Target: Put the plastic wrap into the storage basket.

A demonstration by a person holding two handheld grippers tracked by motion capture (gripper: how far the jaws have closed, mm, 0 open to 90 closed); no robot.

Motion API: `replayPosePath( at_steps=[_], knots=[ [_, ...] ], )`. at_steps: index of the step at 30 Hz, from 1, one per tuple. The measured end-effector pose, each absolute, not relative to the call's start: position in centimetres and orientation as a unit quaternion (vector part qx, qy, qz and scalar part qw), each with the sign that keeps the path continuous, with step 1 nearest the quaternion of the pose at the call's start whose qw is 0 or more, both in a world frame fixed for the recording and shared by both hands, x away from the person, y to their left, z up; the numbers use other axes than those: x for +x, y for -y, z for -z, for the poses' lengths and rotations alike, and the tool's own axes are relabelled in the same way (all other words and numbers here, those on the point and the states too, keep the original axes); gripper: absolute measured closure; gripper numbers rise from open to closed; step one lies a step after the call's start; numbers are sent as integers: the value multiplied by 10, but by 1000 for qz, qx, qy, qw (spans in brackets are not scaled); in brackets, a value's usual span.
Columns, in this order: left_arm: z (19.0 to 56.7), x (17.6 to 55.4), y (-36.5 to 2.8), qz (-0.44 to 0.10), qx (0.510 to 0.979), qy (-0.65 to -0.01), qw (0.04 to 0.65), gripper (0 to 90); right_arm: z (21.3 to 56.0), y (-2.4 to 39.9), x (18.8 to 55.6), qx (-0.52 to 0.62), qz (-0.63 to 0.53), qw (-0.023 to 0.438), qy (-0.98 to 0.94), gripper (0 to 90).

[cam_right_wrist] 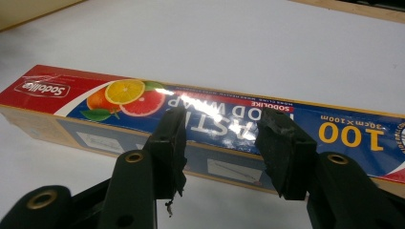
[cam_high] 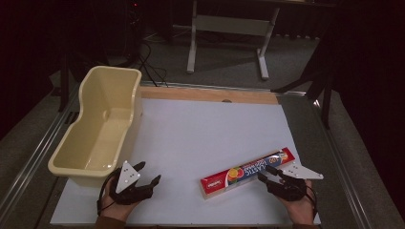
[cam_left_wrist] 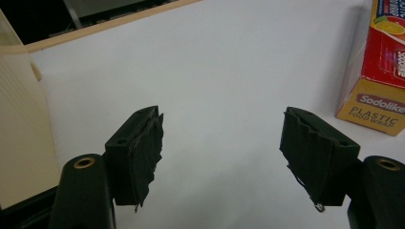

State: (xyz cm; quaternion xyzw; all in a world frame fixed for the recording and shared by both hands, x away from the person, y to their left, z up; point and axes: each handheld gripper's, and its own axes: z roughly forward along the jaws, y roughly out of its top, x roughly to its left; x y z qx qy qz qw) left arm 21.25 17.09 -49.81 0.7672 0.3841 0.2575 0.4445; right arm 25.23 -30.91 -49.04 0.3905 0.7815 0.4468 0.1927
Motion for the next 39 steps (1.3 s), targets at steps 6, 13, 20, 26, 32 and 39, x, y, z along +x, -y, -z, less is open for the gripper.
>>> replayPosePath(
  at_steps=[6,13,20,26,32,39],
  knots=[
    [498,211,-170,-262,766,-382,446,306,490,308,252,391,-448,191,-781,522],
    [497,209,-171,-267,762,-378,453,306,492,309,254,391,-442,177,-787,780],
    [497,209,-171,-266,763,-378,452,309,498,313,258,433,-391,186,-791,899],
    [498,209,-170,-265,763,-377,452,313,501,321,261,469,-361,189,-783,900],
    [499,209,-169,-262,763,-378,455,315,506,335,266,507,-341,188,-769,900],
    [499,209,-171,-265,760,-381,454,316,510,344,277,543,-312,200,-754,900]
  ],
)
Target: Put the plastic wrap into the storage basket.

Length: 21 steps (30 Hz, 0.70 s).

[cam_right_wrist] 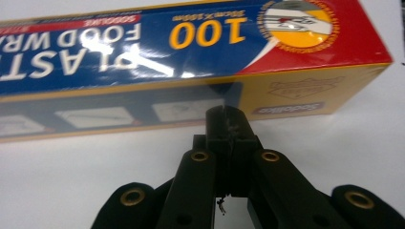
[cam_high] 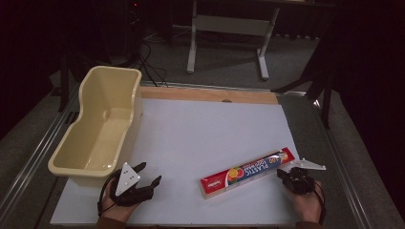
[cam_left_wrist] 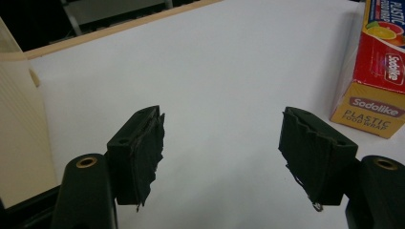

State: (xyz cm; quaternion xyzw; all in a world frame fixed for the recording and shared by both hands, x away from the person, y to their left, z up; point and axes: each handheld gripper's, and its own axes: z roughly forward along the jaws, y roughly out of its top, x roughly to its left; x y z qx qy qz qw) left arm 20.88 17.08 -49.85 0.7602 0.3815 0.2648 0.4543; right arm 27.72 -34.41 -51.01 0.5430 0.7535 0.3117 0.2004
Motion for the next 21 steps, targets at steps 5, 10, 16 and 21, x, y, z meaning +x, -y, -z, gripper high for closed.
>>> replayPosePath(
  at_steps=[5,10,16,21],
  knots=[
    [498,209,-171,-266,759,-382,455,317,510,342,282,541,-306,203,-757,900],
    [499,209,-171,-266,759,-384,454,319,510,340,291,542,-303,203,-757,900],
    [499,209,-172,-267,758,-386,453,319,511,331,312,539,-300,209,-758,900],
    [498,209,-172,-268,757,-388,454,319,511,322,334,535,-301,209,-761,900]
  ],
)
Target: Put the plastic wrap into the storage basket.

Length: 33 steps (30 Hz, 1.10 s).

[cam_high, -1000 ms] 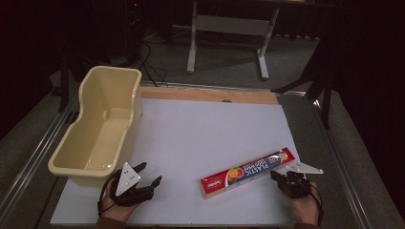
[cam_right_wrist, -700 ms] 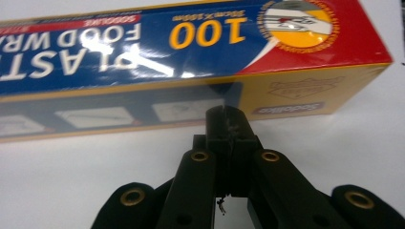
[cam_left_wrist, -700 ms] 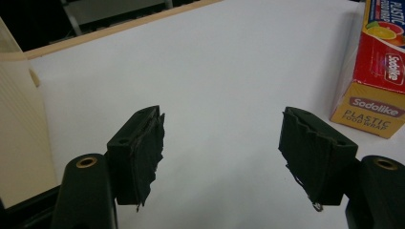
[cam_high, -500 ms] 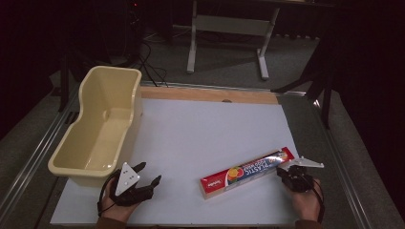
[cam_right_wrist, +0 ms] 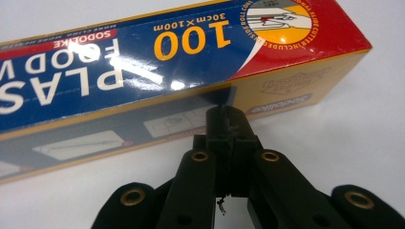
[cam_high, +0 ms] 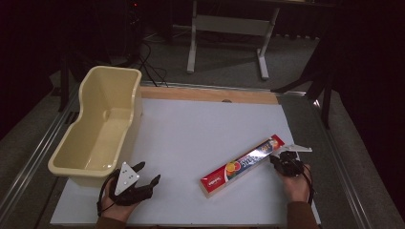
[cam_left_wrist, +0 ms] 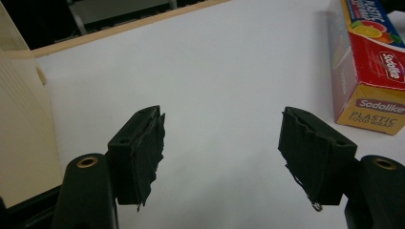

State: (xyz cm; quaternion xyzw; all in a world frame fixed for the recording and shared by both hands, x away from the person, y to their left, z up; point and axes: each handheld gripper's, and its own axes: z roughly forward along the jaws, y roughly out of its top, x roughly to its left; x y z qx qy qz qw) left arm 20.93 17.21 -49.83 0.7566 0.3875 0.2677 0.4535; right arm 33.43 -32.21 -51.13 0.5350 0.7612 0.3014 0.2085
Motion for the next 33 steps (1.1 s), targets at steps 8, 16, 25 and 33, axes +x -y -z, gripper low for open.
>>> replayPosePath(
  at_steps=[8,16,25,33],
  knots=[
    [498,209,-172,-268,756,-387,455,319,511,304,368,525,-300,208,-769,900],
    [497,208,-174,-269,752,-391,458,319,503,300,376,515,-304,208,-774,900],
    [498,208,-173,-270,754,-391,453,319,470,279,323,454,-376,210,-780,895],
    [498,208,-173,-269,755,-390,453,319,467,238,290,390,-414,170,-804,751]
  ],
)
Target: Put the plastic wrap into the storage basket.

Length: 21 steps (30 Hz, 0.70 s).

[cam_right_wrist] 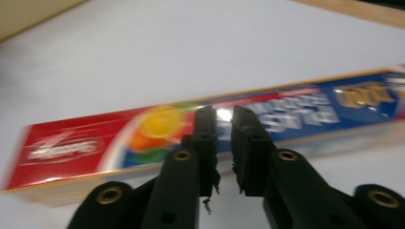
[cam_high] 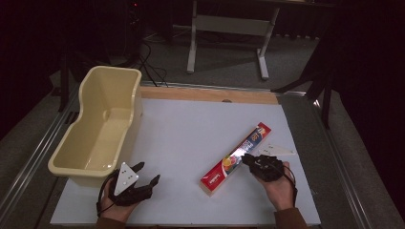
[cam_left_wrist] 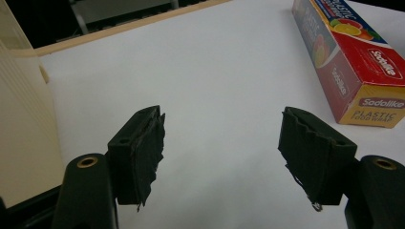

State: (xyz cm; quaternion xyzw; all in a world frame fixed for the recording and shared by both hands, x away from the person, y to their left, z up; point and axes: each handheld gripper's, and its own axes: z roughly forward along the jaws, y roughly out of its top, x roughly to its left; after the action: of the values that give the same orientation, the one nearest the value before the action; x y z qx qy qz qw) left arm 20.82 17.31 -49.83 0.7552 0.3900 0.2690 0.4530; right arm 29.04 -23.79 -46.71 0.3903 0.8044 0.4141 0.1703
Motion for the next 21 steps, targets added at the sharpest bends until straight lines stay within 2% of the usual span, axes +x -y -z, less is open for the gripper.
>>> replayPosePath(
  at_steps=[12,17,21],
  knots=[
    [498,208,-173,-268,756,-390,453,319,478,167,281,307,-430,94,-844,558],
    [498,208,-173,-267,756,-389,453,319,486,137,278,270,-412,84,-866,532],
    [498,208,-173,-267,756,-388,454,319,491,120,276,245,-396,87,-881,555]
  ],
)
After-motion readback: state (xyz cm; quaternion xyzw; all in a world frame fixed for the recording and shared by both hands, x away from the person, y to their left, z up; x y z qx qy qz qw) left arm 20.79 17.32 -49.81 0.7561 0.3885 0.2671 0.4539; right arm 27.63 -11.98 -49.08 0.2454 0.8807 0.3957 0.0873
